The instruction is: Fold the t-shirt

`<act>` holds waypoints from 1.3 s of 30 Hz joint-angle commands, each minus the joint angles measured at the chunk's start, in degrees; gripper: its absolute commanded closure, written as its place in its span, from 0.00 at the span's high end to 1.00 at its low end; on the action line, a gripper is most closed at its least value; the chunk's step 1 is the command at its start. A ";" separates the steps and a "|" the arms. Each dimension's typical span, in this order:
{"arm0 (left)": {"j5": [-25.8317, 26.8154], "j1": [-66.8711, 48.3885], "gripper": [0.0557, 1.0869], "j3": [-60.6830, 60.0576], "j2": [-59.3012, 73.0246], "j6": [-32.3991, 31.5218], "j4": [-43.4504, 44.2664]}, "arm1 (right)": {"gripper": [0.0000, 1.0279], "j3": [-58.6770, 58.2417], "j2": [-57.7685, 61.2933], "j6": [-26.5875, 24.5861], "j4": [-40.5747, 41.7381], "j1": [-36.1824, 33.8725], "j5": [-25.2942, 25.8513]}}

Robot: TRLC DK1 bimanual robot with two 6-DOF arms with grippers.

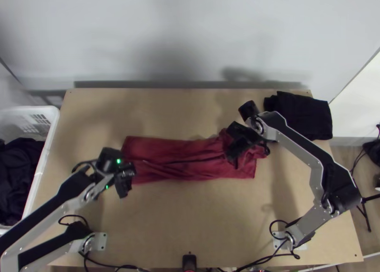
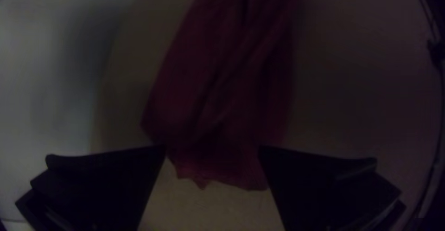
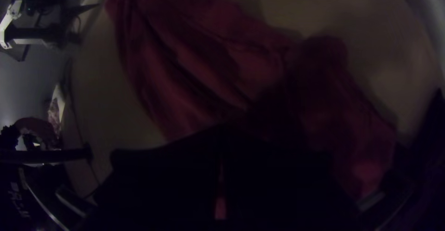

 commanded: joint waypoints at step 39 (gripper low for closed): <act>-7.12 -7.97 0.95 -14.13 2.00 10.11 19.11 | 0.03 0.30 3.80 1.64 3.51 0.77 -2.18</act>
